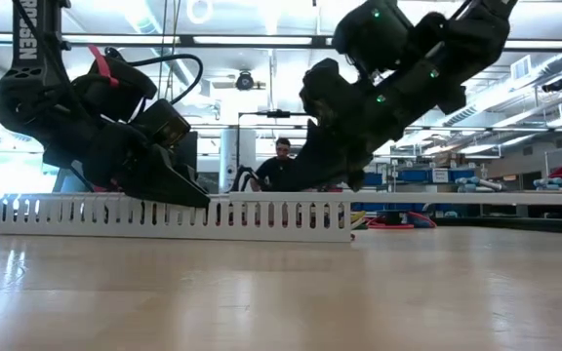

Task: Ziptie cables
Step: Close the white cable duct

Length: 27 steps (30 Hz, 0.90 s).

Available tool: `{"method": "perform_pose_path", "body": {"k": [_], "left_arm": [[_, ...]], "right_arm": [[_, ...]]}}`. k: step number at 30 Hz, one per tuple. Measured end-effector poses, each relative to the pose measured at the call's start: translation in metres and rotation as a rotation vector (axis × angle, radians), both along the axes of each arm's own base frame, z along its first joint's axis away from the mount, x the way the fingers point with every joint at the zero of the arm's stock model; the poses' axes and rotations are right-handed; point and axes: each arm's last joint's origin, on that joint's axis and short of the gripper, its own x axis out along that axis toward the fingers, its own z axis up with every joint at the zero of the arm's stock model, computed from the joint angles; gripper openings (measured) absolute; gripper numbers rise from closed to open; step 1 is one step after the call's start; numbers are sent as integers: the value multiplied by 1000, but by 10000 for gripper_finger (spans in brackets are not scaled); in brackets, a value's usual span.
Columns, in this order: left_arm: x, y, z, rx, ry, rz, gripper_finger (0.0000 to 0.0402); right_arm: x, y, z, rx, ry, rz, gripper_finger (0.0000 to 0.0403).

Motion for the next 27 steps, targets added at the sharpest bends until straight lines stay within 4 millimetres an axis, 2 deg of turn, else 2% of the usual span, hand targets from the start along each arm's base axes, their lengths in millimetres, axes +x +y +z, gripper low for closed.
{"method": "perform_pose_path", "body": {"k": [15,24,27], "left_arm": [[8,1,4,6,-18,10,233],[22,2,8,-2,7,13,233],[25,3,10,-5,20,10,237]], "right_arm": [[-1,1,8,-50,-35,35,0],[-9,8,32,-126,-70,45,0],[-10,9,34,-137,-65,53,0]]}}
